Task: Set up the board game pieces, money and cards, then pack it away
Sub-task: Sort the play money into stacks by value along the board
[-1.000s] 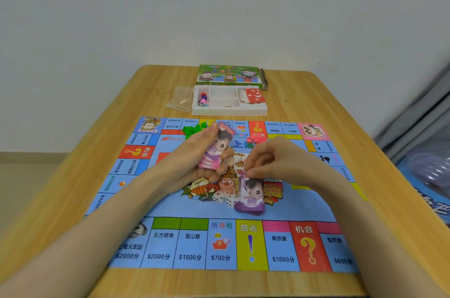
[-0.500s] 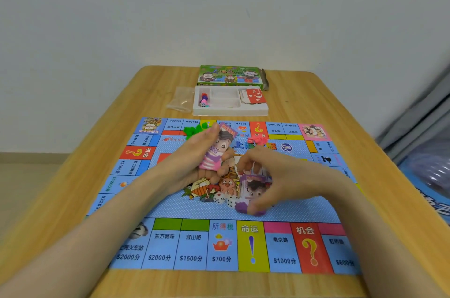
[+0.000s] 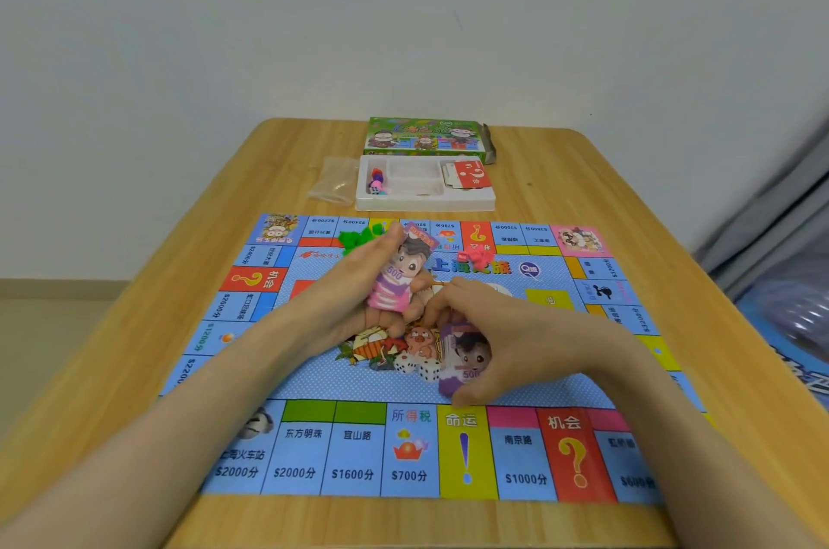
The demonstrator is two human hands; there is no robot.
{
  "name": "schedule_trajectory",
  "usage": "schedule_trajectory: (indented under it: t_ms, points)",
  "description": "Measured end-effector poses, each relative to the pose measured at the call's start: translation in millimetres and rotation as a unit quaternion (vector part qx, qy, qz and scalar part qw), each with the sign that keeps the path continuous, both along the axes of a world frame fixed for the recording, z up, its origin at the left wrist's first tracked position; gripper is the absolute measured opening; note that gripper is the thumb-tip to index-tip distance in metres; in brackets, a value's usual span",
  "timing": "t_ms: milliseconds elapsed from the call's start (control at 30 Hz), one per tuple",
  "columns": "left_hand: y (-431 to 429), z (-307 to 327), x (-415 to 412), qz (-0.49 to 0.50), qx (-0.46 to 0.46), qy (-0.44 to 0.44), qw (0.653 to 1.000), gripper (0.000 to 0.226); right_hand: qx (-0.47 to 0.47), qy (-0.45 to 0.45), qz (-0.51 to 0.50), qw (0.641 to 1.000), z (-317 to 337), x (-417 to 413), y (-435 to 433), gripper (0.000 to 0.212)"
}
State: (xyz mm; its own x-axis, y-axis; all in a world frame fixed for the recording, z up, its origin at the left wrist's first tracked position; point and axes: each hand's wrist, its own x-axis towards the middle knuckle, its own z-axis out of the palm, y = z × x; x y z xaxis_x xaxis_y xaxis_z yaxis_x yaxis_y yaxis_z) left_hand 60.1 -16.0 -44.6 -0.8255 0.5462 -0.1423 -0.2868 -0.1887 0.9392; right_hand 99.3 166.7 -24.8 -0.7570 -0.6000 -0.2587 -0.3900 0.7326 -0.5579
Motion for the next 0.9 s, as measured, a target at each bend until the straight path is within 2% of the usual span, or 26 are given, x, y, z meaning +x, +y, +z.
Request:
schedule_trajectory:
  t_ms: [100,200,267,367,500,733,900]
  points:
    - [-2,0,0,-0.023,0.014,-0.028,0.999,0.033,-0.064,0.015,-0.064,0.996,0,-3,1,0.046]
    - [-3,2,2,-0.045,0.024,-0.03,0.998,0.02,-0.164,0.042,-0.163,0.972,-1,-8,0,0.038]
    - [-2,2,3,-0.048,0.015,-0.017,0.999,0.025,-0.224,0.063,-0.208,0.95,-4,-13,-1,0.039]
    - [-1,-1,4,-0.069,0.0,-0.001,0.998,0.041,-0.278,0.088,-0.241,0.926,-9,-16,-3,0.022]
    - [-1,-3,5,-0.084,-0.028,0.031,0.996,0.046,-0.3,0.129,-0.247,0.913,-9,-15,-7,0.014]
    - [-1,-1,6,-0.085,-0.025,0.034,0.996,0.042,-0.339,0.13,-0.239,0.901,-6,-14,-7,0.027]
    - [-1,-2,5,-0.1,-0.013,0.024,0.995,0.036,-0.359,0.149,-0.259,0.884,-5,-16,-6,0.022]
